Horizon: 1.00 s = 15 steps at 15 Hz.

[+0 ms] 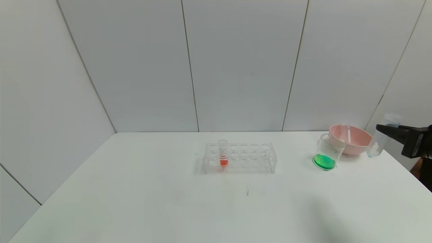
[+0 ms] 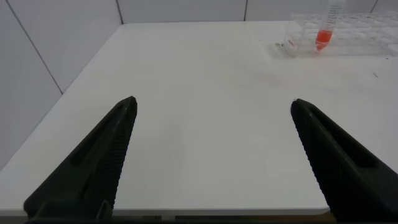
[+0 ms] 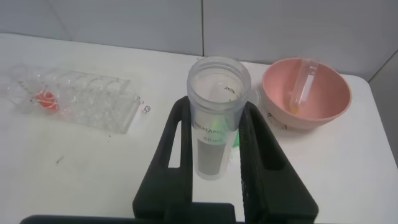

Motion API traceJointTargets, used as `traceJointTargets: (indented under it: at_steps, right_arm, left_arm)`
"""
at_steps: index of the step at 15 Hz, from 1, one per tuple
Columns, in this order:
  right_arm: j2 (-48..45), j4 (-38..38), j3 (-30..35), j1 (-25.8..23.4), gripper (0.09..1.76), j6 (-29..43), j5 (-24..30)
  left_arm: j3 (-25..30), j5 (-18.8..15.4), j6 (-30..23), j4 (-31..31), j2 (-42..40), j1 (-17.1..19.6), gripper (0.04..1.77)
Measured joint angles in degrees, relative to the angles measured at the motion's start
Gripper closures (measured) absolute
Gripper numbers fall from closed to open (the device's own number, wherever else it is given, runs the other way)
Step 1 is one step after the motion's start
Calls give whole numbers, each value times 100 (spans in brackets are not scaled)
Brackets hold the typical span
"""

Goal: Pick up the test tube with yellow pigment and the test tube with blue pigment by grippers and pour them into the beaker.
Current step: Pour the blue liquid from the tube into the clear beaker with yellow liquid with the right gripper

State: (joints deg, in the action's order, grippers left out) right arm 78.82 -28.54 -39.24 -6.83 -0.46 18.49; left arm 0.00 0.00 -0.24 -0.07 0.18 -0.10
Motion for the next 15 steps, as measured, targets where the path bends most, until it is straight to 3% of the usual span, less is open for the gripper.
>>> traceJointTargets:
  at_steps: [5, 9, 15]
  right_arm:
    - [107, -180, 112, -690, 135, -88, 595]
    - [1197, -1252, -172, -1122, 135, -152, 699]
    - [3369, -1842, -1936, -1368, 135, -174, 501]
  left_arm:
    - [0, -5, 2, 0, 0, 0, 5]
    - [0, -5, 0, 2, 0, 0, 5]
    - [0, 0, 0, 0, 2, 0, 5]
